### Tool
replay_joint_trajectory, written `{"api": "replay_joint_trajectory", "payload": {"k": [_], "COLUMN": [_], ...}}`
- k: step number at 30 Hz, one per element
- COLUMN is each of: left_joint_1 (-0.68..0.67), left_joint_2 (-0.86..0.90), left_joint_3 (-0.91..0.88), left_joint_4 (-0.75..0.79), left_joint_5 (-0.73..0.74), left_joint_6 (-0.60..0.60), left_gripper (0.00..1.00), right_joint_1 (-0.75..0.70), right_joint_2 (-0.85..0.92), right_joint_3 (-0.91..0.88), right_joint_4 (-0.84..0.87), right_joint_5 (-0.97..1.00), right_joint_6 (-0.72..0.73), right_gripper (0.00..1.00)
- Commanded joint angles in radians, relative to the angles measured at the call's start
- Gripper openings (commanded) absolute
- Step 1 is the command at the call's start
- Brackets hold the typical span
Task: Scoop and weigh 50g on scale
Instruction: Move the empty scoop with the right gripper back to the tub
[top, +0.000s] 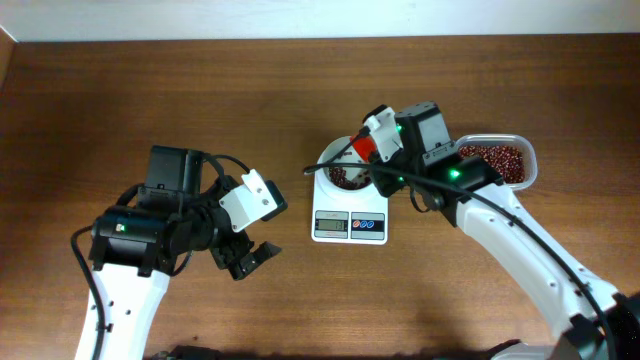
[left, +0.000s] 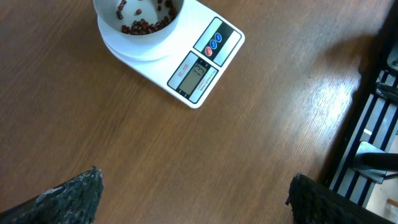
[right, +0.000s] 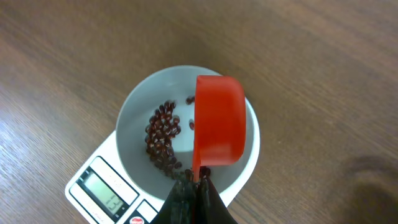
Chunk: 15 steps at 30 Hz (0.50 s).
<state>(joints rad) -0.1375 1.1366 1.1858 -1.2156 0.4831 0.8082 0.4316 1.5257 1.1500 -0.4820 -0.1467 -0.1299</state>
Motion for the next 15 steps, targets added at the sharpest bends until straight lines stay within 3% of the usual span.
{"api": "replay_joint_trajectory", "payload": {"k": [1, 15], "left_joint_1": [0.005, 0.005], "left_joint_2": [-0.008, -0.008], "left_joint_3": [0.021, 0.021], "left_joint_4": [-0.002, -0.002], "left_joint_5": [0.018, 0.018], "left_joint_6": [0.017, 0.017], "left_gripper": [0.99, 0.99], "right_joint_1": [-0.023, -0.270], "right_joint_2": [-0.090, -0.176], "right_joint_3": [0.042, 0.042], "right_joint_4": [0.007, -0.232], "right_joint_5": [0.005, 0.179], "right_joint_6": [0.037, 0.038], "right_gripper": [0.04, 0.04]}}
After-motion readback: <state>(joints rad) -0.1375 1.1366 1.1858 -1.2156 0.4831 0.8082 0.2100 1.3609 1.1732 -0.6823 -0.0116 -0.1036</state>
